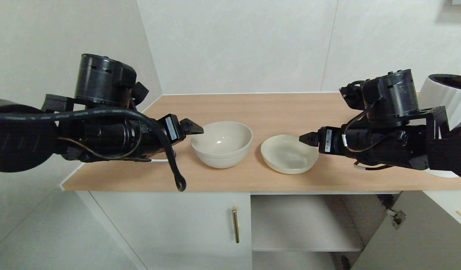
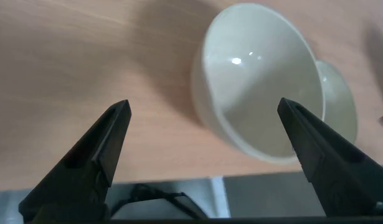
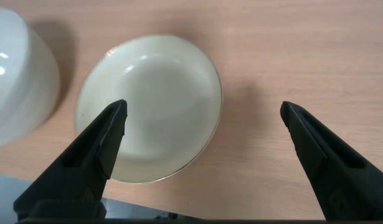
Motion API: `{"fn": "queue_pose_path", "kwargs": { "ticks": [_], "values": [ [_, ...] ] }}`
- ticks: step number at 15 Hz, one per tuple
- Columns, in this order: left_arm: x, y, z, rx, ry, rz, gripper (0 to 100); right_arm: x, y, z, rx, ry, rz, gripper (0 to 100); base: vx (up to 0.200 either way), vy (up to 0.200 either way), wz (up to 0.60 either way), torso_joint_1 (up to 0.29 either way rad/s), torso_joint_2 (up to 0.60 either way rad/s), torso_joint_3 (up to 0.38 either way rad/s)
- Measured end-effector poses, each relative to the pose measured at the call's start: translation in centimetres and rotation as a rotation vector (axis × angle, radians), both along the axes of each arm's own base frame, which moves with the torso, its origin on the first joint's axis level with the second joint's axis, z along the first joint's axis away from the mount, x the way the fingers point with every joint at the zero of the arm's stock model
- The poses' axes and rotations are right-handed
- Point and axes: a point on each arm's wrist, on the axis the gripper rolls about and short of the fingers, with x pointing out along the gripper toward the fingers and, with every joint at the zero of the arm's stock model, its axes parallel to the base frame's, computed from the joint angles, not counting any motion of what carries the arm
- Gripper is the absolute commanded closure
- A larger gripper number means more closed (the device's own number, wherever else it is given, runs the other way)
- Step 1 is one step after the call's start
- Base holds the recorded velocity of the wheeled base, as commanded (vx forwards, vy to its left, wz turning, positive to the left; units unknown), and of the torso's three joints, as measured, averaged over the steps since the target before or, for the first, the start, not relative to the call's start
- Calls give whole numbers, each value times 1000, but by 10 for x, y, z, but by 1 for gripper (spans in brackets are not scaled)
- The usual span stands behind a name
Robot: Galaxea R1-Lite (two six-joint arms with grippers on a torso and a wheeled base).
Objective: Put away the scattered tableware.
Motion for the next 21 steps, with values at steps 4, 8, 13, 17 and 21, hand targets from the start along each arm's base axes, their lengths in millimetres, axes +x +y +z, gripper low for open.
{"fn": "queue_pose_path", "kwargs": {
  "ticks": [4,8,13,17,21],
  "values": [
    [11,-13,-7,-14,25,-8,0,3,2,-5,-1,15,-4,0,0,0,0,0,0,0],
    [16,-18,-16,-3,50,-16,0,4,2,-6,-1,17,-5,0,0,0,0,0,0,0],
    [17,-19,-18,-1,56,-17,100,3,2,-6,0,17,-4,0,0,0,0,0,0,0],
    [16,-18,-16,-3,49,-18,100,4,2,-5,0,16,-4,0,0,0,0,0,0,0],
    [13,-17,-12,-9,40,-17,100,5,3,-8,-6,23,-6,0,0,0,0,0,0,0]
  ]
}}
